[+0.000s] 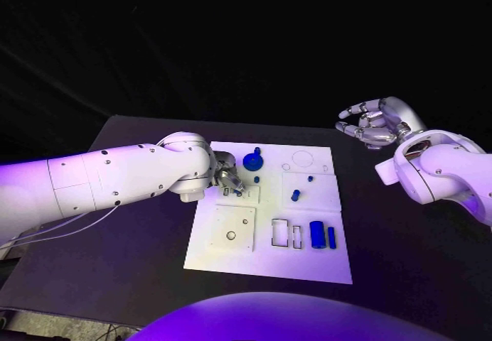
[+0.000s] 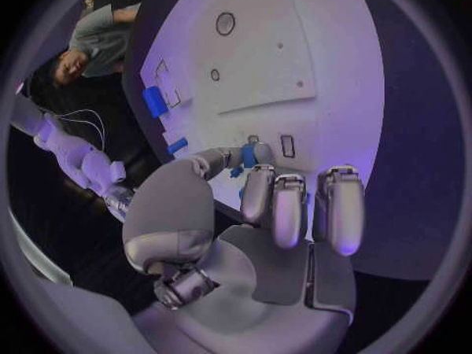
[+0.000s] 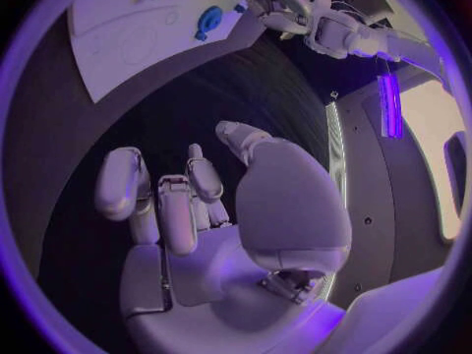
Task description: Assemble the parts on the task board
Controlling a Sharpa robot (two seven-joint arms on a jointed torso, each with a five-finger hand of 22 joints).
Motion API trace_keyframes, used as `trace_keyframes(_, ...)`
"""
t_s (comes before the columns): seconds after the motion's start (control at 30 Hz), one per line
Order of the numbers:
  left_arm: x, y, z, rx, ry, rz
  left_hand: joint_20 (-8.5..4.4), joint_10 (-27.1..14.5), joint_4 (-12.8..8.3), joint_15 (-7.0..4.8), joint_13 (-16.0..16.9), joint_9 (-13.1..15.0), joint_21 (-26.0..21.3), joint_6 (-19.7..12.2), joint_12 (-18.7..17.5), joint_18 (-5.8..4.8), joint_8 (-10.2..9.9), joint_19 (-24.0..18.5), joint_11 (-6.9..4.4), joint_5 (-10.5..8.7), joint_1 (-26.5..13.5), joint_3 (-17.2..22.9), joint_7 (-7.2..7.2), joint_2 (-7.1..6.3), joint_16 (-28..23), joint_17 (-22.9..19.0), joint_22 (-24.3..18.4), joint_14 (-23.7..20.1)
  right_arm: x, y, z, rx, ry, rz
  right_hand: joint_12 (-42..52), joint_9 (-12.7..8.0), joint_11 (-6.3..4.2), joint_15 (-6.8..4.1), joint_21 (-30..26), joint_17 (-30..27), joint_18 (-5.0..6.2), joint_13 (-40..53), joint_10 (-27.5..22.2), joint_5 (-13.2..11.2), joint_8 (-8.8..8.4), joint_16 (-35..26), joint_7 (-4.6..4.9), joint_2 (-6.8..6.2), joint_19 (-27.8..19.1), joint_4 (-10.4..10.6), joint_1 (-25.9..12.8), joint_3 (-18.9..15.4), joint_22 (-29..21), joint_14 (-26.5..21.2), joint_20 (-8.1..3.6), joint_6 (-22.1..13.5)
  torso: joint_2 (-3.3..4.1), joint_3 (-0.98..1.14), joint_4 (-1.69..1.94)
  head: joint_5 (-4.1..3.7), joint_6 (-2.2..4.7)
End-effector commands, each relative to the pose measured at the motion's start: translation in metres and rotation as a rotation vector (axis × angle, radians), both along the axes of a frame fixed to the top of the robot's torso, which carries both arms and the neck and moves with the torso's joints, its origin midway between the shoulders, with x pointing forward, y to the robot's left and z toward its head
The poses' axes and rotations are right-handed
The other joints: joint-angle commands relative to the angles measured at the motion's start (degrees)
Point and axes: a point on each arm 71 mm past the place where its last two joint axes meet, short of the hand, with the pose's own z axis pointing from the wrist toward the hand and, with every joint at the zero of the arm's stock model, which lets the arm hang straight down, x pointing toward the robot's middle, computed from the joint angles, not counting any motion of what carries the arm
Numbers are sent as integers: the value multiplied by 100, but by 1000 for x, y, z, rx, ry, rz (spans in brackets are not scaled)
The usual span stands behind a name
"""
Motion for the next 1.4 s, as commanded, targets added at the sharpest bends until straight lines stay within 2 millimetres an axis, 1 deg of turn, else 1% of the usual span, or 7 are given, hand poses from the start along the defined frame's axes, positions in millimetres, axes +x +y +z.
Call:
trace_keyframes(0.03, -4, 0, -5, -4, 40, 11, -39, 63, -951, -39, 425, 7, 32, 13, 25, -101, 31, 338, -26, 1, 24, 959, -30, 68, 21, 1510, 1201, 616, 0, -1, 0, -7, -3, 7, 8, 6, 2, 32, -21, 567, 90, -5, -11, 21, 20, -25, 2, -5, -43, -1, -29, 16, 321, 323, -4, -35, 2, 1, 3, 0, 0)
trace_keyframes(0.23, -4, 1, -2, -29, 50, 27, -40, 63, -955, -38, 419, 2, 29, 5, 18, -101, 33, 336, -29, -48, 28, 976, -31, 80, 21, 1510, 1200, 616, 1, -2, -1, -8, -3, 2, 8, 6, 2, 32, -21, 567, 90, -5, -11, 21, 20, -25, 2, -5, -43, -1, -29, 16, 321, 323, -4, -35, -2, -3, 0, -12, -8)
trace_keyframes(0.3, -4, 1, -1, -34, 50, 29, -40, 63, -955, -37, 419, 0, 27, 2, 18, -100, 33, 334, -29, -62, 28, 980, -31, 82, 21, 1510, 1198, 616, 1, -3, -1, -8, -3, 1, 8, 6, 2, 32, -21, 567, 90, -5, -11, 21, 20, -25, 2, -5, -43, -1, -29, 16, 321, 323, -4, -35, -3, 3, -1, -14, -7)
trace_keyframes(0.53, -4, 1, 4, -34, 65, 21, -40, 60, -959, -35, 407, -10, 22, -7, 4, -98, 31, 330, -30, -137, 31, 993, -31, 90, 21, 1510, 1195, 616, 2, -3, -1, -8, -2, 0, 18, 8, 2, 32, -28, 568, 90, -1, -6, 25, 25, -26, 2, -9, -44, -10, -42, 32, 319, 324, -4, -39, -3, 11, 5, -15, -15)
trace_keyframes(0.7, -3, 1, 5, -19, 68, 12, -39, 57, -960, -34, 400, -13, 16, -9, -6, -97, 30, 326, -30, -153, 34, 996, -31, 93, 21, 1510, 1190, 616, 2, -3, -2, -8, -2, 0, 18, 8, 2, 32, -28, 568, 90, -1, -6, 25, 25, -26, 2, -9, -44, -10, -42, 32, 319, 324, -4, -39, -2, 5, 2, -13, -18)
trace_keyframes(1.1, 0, 2, 4, 0, 68, 5, -39, 57, -961, -34, 399, -15, 16, -11, -6, -97, 29, 326, -29, -165, 37, 999, -30, 94, 21, 1510, 1191, 616, 2, -2, -2, -8, -1, 0, 18, 8, 2, 32, -28, 568, 90, -1, -6, 25, 25, -26, 2, -9, -44, -10, -42, 32, 319, 324, -4, -39, -2, 4, 5, -13, -18)
trace_keyframes(1.4, 2, -3, 4, -3, 58, 1, -39, 57, -961, -34, 399, -15, 16, -11, -6, -97, 29, 326, -29, -165, 37, 999, -30, 94, 21, 1510, 1191, 616, 1, -1, -2, -7, 0, 2, 18, 8, 2, 32, -28, 568, 90, -1, -6, 25, 25, -26, 2, -9, -44, -10, -42, 32, 319, 324, -4, -39, -1, 2, 6, -10, -18)
